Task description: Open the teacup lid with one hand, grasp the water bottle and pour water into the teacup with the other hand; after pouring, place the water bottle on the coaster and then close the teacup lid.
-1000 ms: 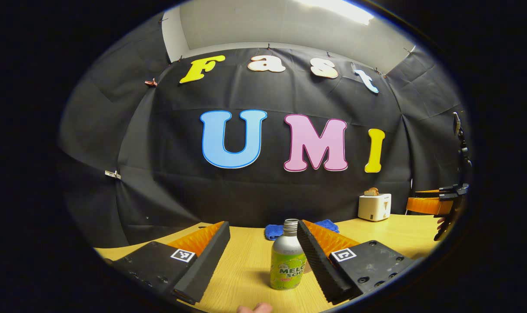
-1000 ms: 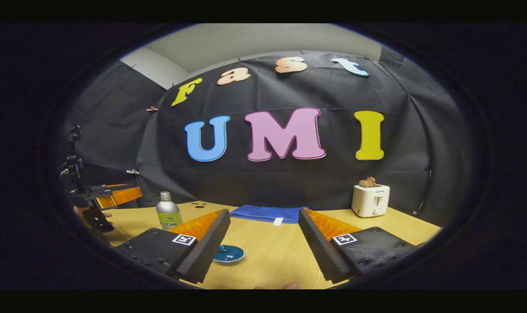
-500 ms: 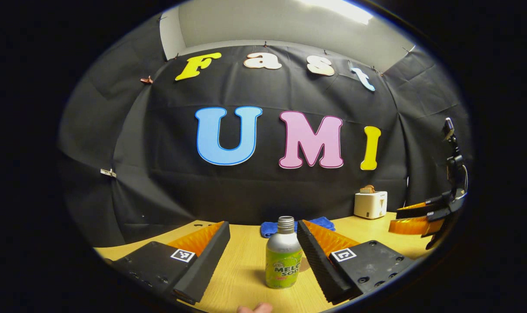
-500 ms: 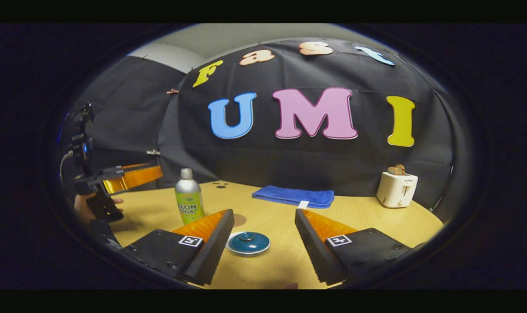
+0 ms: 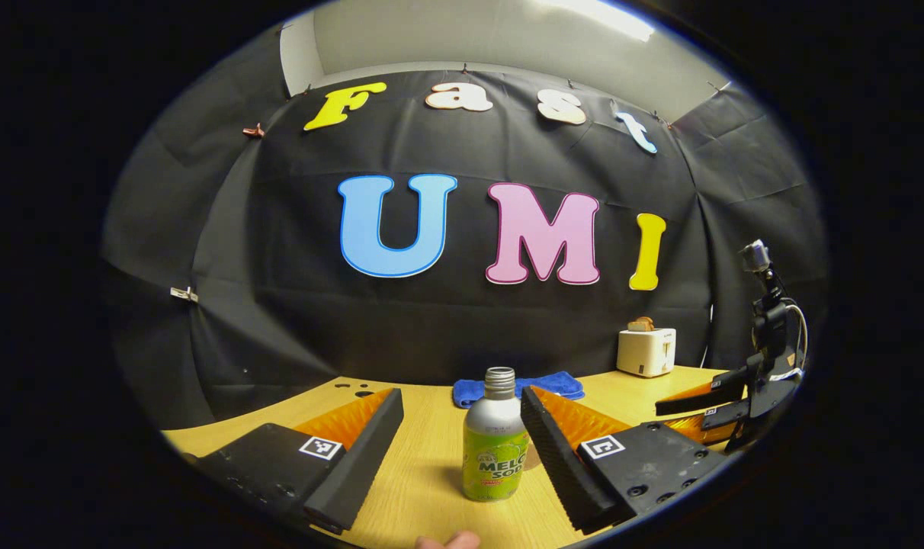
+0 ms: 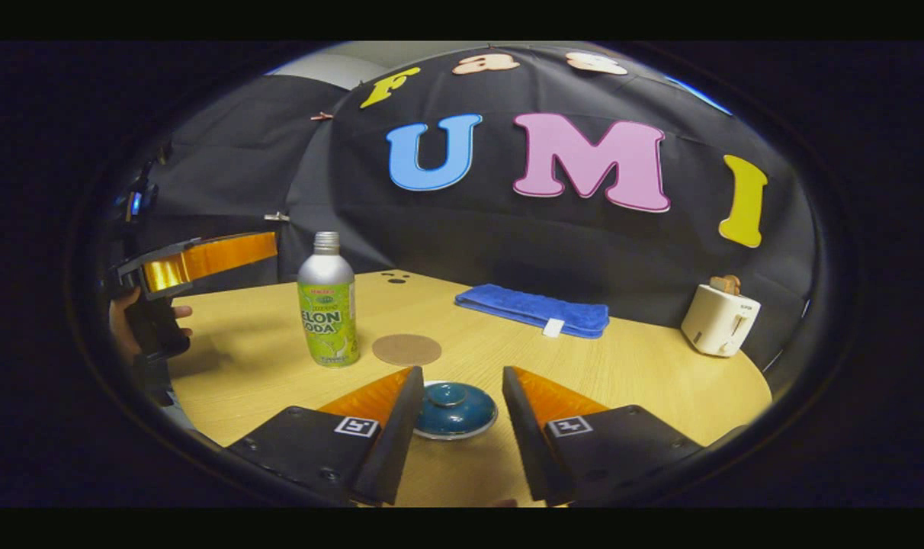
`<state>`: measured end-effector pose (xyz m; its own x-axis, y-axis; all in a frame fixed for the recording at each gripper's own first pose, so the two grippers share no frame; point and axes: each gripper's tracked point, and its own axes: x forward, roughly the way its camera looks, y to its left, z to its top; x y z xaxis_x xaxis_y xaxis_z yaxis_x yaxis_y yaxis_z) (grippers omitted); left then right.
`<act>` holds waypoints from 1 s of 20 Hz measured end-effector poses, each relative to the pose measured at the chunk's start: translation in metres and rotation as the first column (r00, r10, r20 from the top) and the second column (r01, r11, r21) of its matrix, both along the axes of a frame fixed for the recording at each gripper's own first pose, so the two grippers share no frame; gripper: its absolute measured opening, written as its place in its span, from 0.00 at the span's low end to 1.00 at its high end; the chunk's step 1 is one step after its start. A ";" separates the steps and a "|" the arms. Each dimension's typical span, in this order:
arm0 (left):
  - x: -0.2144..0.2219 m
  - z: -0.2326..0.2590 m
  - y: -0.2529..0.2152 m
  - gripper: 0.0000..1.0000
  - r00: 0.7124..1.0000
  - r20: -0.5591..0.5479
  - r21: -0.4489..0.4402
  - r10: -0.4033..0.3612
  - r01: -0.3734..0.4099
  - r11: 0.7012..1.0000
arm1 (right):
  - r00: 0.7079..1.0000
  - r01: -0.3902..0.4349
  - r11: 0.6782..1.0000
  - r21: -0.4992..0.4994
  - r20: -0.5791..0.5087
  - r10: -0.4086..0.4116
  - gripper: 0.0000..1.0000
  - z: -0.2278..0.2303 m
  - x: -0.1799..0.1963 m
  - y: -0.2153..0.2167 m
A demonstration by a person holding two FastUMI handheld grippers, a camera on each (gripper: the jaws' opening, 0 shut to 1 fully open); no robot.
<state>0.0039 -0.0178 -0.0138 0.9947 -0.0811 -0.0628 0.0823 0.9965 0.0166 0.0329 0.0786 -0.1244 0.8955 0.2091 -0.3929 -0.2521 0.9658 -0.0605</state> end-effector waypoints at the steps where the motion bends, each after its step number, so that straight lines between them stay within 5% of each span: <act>1: 0.000 -0.001 -0.001 0.98 1.000 0.000 0.000 -0.002 0.002 1.000 | 1.000 -0.001 1.000 0.002 -0.009 0.001 0.62 -0.003 0.001 0.001; 6: 0.002 -0.006 0.000 0.98 1.000 -0.017 -0.004 0.001 -0.001 1.000 | 0.999 -0.003 1.000 0.004 -0.055 0.003 0.58 -0.020 0.003 0.005; 9: 0.002 -0.009 0.002 0.98 1.000 -0.024 -0.006 0.002 -0.002 1.000 | 0.998 0.000 0.999 0.041 -0.055 0.003 0.38 -0.019 0.004 0.009; 12: 0.004 -0.011 0.001 0.98 0.999 -0.033 -0.004 0.001 -0.001 1.000 | 0.999 -0.004 0.998 0.060 -0.053 0.007 0.31 -0.017 0.003 0.010; 15: 0.003 -0.014 -0.002 0.98 0.999 -0.040 -0.003 -0.015 0.015 1.000 | 1.000 -0.005 0.994 0.110 -0.026 0.008 0.36 -0.006 0.004 0.013; 17: 0.003 -0.017 -0.008 0.98 0.997 -0.055 0.011 -0.046 0.047 0.999 | 1.000 0.007 0.991 0.135 0.014 -0.009 0.27 0.010 0.005 0.007; 20: 0.003 -0.025 -0.020 0.98 0.992 -0.087 0.029 -0.093 0.096 0.995 | 0.996 0.036 0.989 0.144 0.075 -0.048 0.36 0.036 0.002 -0.011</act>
